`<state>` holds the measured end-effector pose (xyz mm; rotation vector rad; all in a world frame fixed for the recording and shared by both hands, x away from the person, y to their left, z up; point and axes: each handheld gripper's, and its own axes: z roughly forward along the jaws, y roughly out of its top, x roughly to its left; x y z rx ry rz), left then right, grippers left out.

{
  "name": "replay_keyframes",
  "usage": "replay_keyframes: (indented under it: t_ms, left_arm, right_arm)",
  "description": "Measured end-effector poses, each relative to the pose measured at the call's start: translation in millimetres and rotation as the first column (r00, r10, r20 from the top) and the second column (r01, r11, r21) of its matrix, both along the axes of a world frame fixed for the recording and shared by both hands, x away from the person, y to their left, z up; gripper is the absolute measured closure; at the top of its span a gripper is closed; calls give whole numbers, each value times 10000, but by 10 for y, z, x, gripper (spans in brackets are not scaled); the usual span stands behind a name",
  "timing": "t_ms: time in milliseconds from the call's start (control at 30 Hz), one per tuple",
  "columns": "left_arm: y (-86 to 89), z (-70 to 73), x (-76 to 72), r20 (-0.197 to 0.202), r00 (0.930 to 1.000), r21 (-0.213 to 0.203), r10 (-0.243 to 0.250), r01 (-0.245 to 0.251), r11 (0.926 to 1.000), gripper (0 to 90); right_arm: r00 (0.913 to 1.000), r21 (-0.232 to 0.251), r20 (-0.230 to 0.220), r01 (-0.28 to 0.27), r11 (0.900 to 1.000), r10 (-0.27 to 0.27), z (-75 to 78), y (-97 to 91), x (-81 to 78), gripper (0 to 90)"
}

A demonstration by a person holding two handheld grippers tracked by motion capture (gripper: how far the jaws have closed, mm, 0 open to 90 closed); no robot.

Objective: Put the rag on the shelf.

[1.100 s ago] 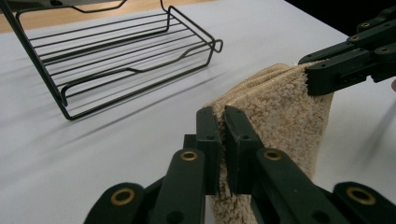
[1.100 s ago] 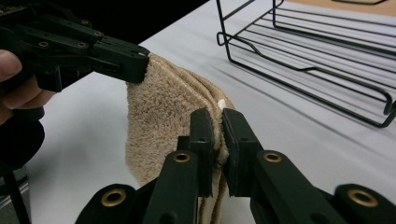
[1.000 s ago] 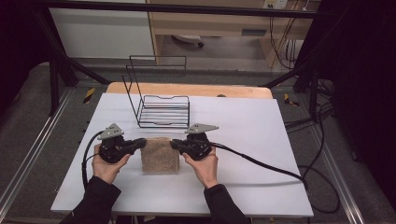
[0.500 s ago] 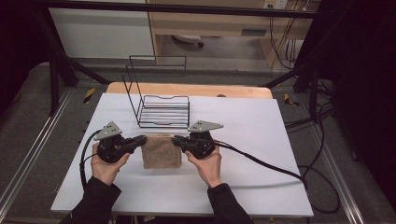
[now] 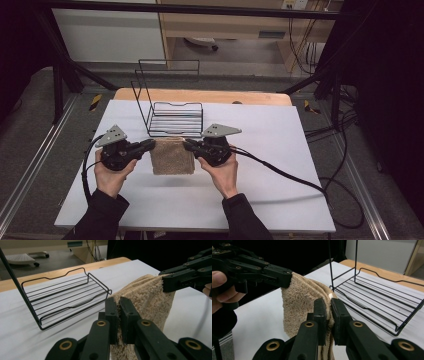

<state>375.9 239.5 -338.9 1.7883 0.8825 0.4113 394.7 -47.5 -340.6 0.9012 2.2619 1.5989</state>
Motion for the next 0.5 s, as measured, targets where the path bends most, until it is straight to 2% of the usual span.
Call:
replay_keyframes:
  t_ms: [500]
  left_arm:
    - [-22, 319, 43, 796, 9967, -382, 131, -101, 9992, 851]
  right_arm:
    - [9964, 294, 812, 216, 9993, -239, 350, -25, 20, 833]
